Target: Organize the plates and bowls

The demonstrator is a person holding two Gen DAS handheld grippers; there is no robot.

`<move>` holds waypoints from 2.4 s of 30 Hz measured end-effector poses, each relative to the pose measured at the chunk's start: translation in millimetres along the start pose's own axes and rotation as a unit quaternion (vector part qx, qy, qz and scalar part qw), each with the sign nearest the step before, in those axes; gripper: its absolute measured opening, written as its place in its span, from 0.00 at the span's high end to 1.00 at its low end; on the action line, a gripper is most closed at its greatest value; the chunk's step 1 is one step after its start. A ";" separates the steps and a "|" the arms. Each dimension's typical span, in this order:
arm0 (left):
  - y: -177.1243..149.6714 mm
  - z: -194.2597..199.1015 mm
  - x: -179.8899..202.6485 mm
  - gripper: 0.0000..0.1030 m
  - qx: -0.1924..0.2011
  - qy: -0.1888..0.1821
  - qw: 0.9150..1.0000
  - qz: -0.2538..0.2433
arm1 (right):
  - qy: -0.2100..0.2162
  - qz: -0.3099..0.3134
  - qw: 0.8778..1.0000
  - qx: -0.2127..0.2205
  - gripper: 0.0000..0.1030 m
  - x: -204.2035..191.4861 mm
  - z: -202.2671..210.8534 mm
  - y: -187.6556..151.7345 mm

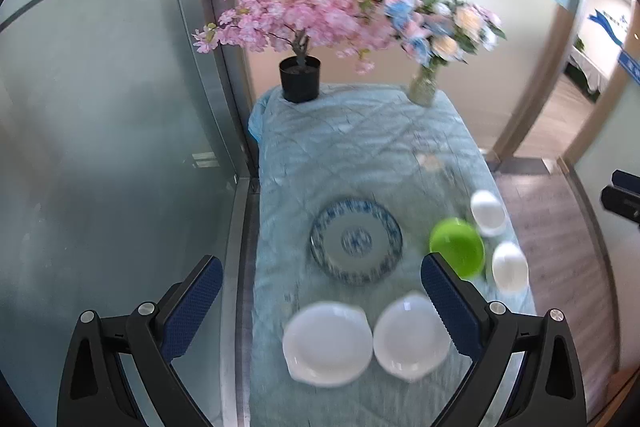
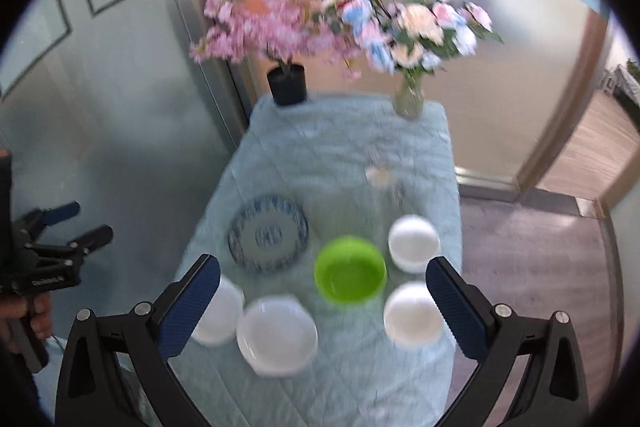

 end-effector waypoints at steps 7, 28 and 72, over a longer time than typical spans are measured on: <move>53.0 -108.6 -32.7 0.03 -0.046 -0.031 0.998 0.023 | 0.005 -0.008 1.000 -0.014 0.01 16.3 -88.0 74.4; -126.2 -344.6 -50.1 0.09 -0.230 -0.040 0.971 0.045 | 0.052 0.013 0.972 -0.229 0.02 -36.5 -355.1 -120.8; -51.7 -170.7 0.7 0.76 -0.138 -0.050 0.989 0.023 | -0.008 -0.054 0.988 -0.146 0.37 -81.3 -194.3 -81.6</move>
Point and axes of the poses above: each gripper's, at about its wrist camera, not at the fingertips, and z roughly against the way its jaws point, x to its right, y to its top, the point moved 2 cm from there along -z, roughly the way its jaws point, and after that the axes turned 14 degrees about x, right-handed, at the moved point
